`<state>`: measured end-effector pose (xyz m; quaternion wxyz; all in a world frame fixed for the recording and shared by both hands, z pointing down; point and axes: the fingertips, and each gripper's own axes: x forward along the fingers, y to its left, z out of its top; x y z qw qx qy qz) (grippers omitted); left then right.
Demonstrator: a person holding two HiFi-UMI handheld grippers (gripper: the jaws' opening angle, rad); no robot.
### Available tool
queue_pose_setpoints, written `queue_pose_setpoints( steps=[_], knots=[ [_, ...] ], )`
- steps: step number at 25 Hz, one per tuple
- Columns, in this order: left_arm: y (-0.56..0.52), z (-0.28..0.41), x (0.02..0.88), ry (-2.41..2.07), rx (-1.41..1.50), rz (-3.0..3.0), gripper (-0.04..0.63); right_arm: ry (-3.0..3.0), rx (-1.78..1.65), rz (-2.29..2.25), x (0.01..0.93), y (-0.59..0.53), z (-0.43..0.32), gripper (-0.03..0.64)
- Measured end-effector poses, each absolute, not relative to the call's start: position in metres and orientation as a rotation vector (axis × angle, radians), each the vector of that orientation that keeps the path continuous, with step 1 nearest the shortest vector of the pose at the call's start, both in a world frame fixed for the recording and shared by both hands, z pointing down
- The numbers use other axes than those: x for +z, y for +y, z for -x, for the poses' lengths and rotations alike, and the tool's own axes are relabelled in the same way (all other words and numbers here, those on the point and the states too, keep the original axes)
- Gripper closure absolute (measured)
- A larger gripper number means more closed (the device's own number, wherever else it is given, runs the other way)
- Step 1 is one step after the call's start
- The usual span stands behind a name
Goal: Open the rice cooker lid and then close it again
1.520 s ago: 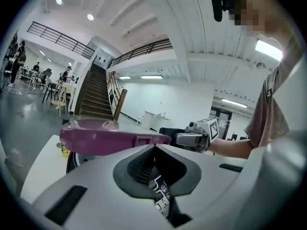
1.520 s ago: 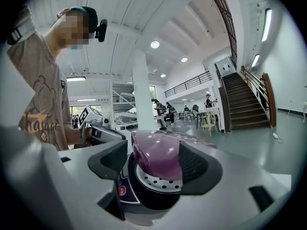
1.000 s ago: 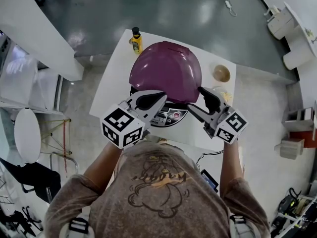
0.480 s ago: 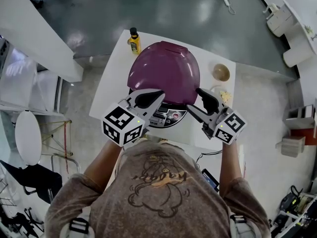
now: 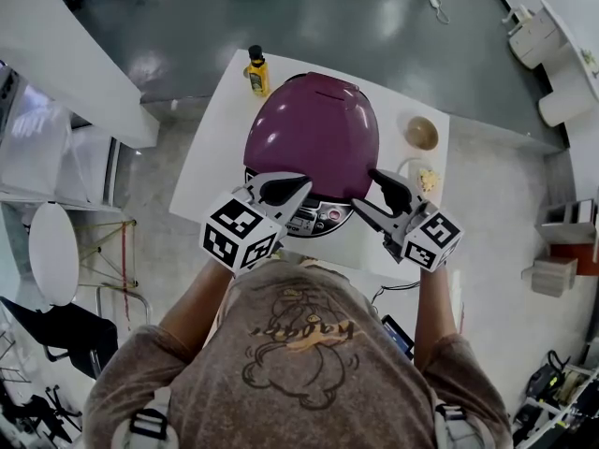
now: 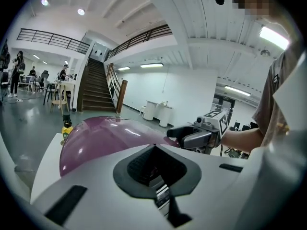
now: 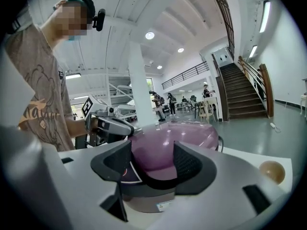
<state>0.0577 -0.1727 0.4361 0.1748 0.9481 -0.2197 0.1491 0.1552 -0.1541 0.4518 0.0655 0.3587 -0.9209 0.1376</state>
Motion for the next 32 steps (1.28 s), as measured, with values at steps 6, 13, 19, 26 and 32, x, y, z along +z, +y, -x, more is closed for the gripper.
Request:
queue_pose_setpoints(
  steps=[6, 13, 19, 26, 32],
  knots=[
    [-0.172, -0.059, 0.447, -0.607, 0.492, -2.678, 0.574, -2.744, 0.425, -1.088, 0.46, -0.154, -0.153, 0.342],
    [-0.17, -0.063, 0.459, -0.584, 0.672, -2.672, 0.574, -2.678, 0.411, -1.05, 0.469, -0.154, -0.153, 0.357],
    [-0.17, -0.063, 0.465, -0.547, 0.738, -2.637, 0.575, -2.667, 0.428, -1.038, 0.473, -0.155, -0.153, 0.36],
    [-0.168, -0.065, 0.468, -0.497, 0.82, -2.624, 0.575, -2.628, 0.43, -1.064, 0.475, -0.157, -0.156, 0.397],
    [-0.167, -0.065, 0.471, -0.447, 0.848, -2.58, 0.575, -2.584, 0.425, -1.077, 0.478, -0.159, -0.155, 0.411]
  ],
)
